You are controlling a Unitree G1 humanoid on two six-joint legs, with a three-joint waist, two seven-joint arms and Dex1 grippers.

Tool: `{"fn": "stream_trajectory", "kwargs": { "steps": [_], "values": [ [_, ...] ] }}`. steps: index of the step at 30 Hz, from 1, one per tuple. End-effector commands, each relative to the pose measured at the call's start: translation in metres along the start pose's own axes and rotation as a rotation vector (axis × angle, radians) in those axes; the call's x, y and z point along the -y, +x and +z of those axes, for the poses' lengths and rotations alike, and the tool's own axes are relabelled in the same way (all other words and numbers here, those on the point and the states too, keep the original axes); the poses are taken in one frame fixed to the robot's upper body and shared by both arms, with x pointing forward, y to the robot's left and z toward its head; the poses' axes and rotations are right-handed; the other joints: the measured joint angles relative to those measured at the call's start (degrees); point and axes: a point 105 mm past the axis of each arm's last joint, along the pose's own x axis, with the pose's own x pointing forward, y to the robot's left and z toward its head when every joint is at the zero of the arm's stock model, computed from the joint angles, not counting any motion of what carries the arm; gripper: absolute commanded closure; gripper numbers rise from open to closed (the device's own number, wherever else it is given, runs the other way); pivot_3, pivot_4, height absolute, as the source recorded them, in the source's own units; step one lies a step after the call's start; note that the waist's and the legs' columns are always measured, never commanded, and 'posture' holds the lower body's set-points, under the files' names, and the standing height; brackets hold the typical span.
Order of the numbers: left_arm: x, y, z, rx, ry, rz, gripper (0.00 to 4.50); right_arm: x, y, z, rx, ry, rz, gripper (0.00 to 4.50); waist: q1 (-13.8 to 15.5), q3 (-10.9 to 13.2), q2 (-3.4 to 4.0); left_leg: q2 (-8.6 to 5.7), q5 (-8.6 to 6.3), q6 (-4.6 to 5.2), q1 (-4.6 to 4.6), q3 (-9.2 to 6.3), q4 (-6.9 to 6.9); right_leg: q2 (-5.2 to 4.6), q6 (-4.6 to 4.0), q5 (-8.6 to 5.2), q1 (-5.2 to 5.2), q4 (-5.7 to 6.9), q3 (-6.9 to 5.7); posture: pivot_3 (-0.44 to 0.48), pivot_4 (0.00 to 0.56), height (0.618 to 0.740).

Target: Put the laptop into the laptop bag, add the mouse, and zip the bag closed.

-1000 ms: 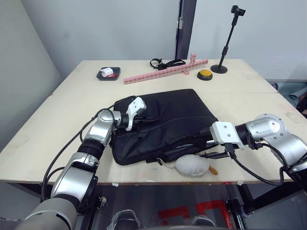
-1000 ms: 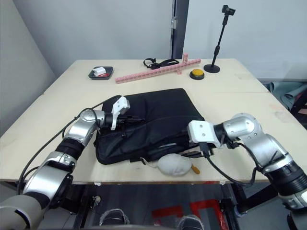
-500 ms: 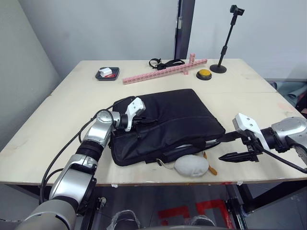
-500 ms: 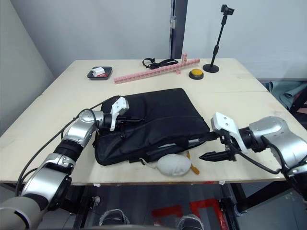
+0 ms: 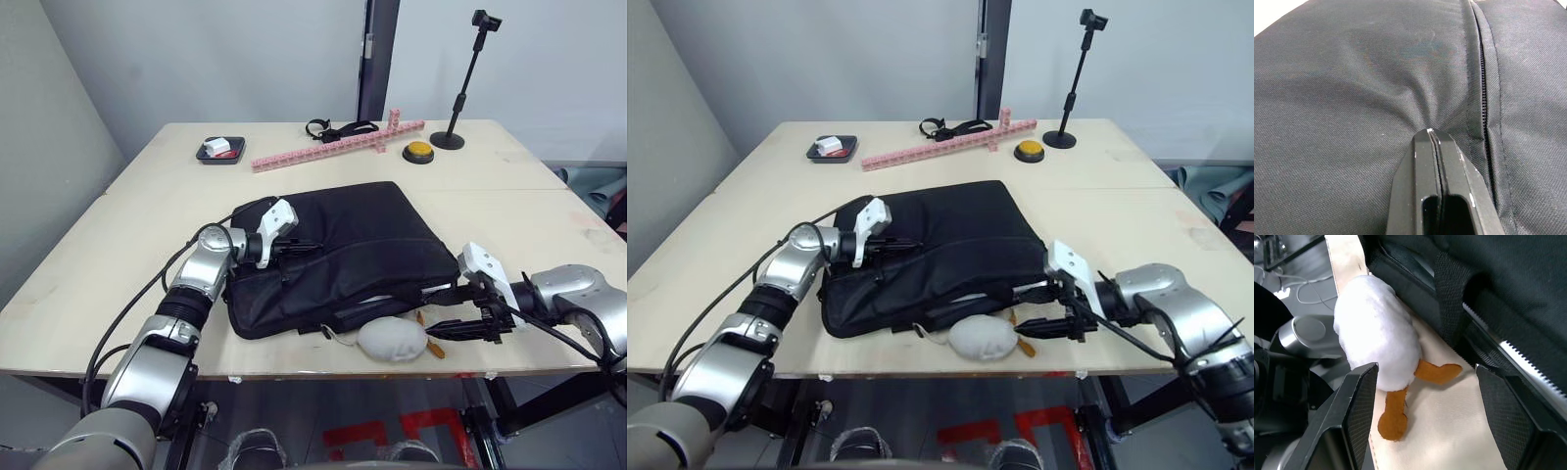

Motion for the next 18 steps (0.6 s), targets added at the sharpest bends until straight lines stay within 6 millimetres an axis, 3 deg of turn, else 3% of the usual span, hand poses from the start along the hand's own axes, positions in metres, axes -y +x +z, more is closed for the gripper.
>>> {"fn": "stream_trajectory", "kwargs": {
  "steps": [1,7,11,17,18],
  "values": [
    [0.0136,0.002,-0.0465,-0.156,-0.095,-0.023,4.5,0.0032,0.0023,0.0143,0.069,0.004,-0.011,1.2,0.0,0.0,0.01,0.0,0.0,0.0,0.0,0.0,-0.01,0.0,0.0,0.0,0.0,0.0,0.0,0.0,0.15,0.74],
    [0.0129,0.0028,-0.0434,-0.147,-0.096,-0.022,4.5,0.0059,0.0068,0.0146,0.09,0.04,-0.009,1.2,0.0,0.0,0.02,0.0,0.0,0.0,0.0,0.01,-0.08,0.0,0.0,0.0,0.01,-0.08,-0.01,0.0,0.15,0.74],
    [0.0127,0.0043,-0.0407,-0.142,-0.095,-0.024,4.5,0.0081,0.0103,0.015,0.104,0.054,-0.009,2.25,0.1,0.0,0.02,0.0,0.0,-0.01,0.0,0.01,-0.1,0.0,0.0,0.0,0.01,-0.11,-0.03,0.0,0.15,0.74],
    [0.0129,0.0032,-0.0429,-0.149,-0.095,-0.023,4.5,0.0069,0.006,0.0184,0.112,0.06,-0.002,4.37,0.1,0.0,0.02,-0.01,0.0,-0.01,-0.01,0.01,-0.12,0.0,0.0,0.0,0.02,-0.15,-0.03,0.0,0.15,0.74],
    [0.0136,0.003,-0.0442,-0.153,-0.096,-0.024,4.5,0.0069,0.0045,0.0193,0.116,0.064,-0.002,4.44,0.1,0.0,0.02,-0.01,0.0,-0.01,-0.01,0.01,-0.12,0.0,0.0,0.01,0.03,-0.17,-0.04,0.0,0.15,0.74]
  ]
}}
